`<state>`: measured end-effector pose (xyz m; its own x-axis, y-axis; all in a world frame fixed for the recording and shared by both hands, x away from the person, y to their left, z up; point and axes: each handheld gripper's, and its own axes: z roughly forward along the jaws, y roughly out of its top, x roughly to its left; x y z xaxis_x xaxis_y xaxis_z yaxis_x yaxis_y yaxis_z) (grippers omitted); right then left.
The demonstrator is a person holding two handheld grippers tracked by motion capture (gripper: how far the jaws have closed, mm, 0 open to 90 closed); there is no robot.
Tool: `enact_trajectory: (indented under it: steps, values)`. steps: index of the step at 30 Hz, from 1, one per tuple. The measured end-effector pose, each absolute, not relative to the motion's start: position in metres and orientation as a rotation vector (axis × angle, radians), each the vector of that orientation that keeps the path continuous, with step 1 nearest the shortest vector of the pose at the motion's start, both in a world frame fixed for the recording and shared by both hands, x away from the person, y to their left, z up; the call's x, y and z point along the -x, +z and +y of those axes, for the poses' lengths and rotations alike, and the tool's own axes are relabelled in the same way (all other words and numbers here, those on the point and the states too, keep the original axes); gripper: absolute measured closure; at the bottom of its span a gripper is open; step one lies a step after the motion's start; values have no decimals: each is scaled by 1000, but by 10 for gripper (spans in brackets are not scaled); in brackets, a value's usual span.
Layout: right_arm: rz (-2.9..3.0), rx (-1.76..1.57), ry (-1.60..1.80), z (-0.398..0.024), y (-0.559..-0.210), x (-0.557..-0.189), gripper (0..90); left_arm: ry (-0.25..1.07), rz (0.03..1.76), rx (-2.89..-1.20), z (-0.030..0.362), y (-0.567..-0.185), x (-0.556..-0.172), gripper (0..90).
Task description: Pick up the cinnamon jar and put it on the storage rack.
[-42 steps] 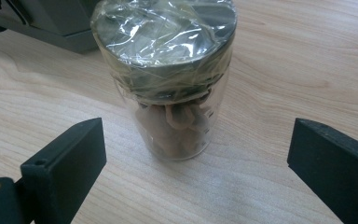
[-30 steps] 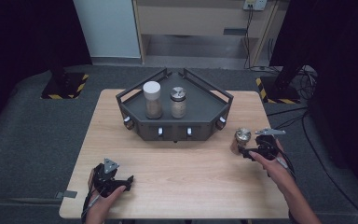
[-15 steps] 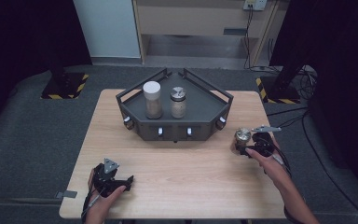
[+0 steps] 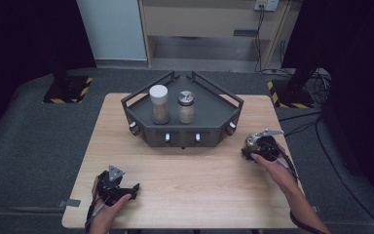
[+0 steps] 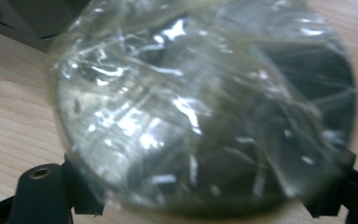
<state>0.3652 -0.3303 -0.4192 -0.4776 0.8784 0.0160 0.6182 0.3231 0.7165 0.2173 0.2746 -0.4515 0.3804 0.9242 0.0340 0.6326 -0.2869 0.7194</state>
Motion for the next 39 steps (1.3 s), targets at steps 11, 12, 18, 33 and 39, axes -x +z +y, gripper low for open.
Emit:
enact_trajectory:
  steps: [11,12,18,33,39]
  values:
    - [2226,-1330,917,-320,-418,-370,310,607,1334,-2023,275,-452,-217,0]
    - [2228,-1328,916,-321,-417,-370,311,607,1334,-2023,275,-452,-217,0]
    - [2229,-1306,895,-318,-412,-367,311,608,1334,-2023,275,-452,-217,0]
    - [2272,-1175,932,-326,-355,-341,312,607,1334,-2023,275,-451,-217,0]
    - [2281,-1147,941,-327,-339,-333,312,607,1334,-2023,275,-452,-217,0]
